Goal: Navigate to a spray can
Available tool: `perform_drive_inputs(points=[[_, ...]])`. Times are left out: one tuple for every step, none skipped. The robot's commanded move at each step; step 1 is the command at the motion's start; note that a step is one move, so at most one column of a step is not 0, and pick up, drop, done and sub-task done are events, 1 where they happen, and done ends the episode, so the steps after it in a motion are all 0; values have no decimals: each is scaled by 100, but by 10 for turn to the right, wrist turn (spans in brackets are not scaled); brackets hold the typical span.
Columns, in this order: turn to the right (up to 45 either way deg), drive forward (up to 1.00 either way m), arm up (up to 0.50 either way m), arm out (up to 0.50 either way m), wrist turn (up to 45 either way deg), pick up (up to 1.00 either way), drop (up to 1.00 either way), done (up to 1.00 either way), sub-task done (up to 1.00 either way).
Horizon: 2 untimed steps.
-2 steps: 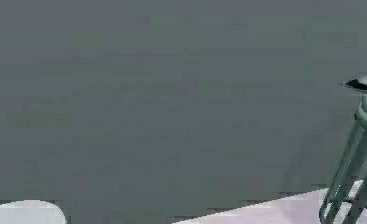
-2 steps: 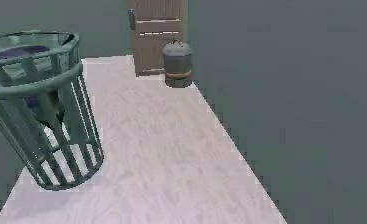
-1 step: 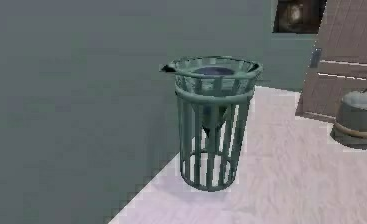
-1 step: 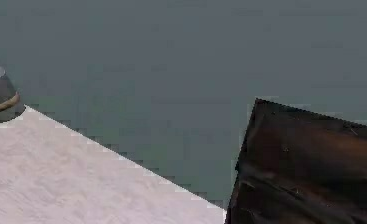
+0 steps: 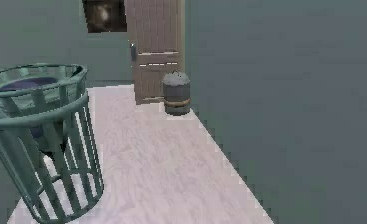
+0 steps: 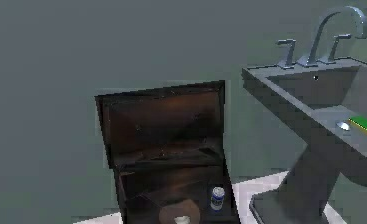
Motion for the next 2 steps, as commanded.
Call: perform_drive_inputs(points=[[0,15,0,0,0,0,0,0,0],[450,0,0,0,0,0,0,0,0]])
